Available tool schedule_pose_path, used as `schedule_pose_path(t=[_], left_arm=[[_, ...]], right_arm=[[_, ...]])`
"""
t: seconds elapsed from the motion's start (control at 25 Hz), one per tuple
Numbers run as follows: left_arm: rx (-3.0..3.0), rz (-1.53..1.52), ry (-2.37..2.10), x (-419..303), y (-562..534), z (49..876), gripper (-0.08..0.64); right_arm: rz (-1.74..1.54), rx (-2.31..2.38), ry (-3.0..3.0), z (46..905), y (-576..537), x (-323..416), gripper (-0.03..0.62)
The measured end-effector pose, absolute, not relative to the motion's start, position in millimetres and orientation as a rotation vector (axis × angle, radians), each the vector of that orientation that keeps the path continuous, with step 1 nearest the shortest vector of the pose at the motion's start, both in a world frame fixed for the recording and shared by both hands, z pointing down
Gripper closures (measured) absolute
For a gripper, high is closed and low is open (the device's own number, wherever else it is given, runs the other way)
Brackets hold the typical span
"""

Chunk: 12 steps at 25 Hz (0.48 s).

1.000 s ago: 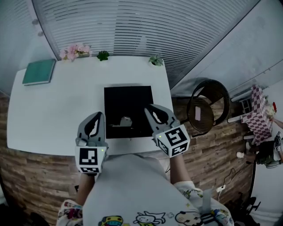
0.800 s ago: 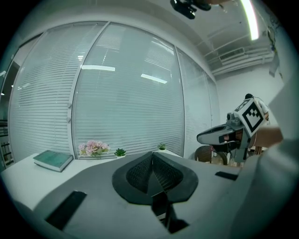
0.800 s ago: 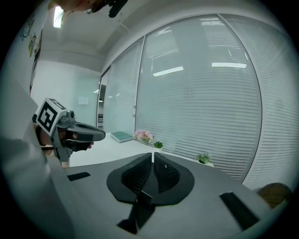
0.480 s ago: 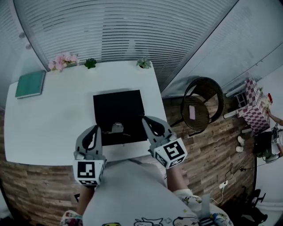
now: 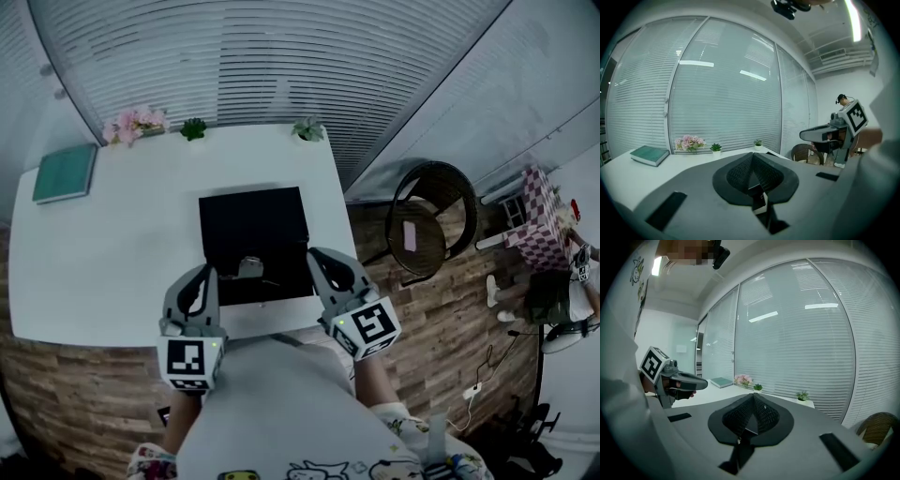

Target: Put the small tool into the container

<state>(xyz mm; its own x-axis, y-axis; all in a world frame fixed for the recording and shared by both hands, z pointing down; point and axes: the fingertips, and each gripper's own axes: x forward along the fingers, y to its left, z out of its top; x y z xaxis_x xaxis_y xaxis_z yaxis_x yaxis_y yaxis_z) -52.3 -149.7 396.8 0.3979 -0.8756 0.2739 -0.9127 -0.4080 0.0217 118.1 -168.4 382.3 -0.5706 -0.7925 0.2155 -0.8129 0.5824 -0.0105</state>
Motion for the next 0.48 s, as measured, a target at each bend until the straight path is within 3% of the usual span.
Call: schedule_pose_path(t=[0.48], left_arm=[[2.457,0.333,-1.616,-58.0,-155.3,400.6,0.554]], right_arm=[[0.178,1.356,-2.599,388.2,-176.7,116.1,0.592]])
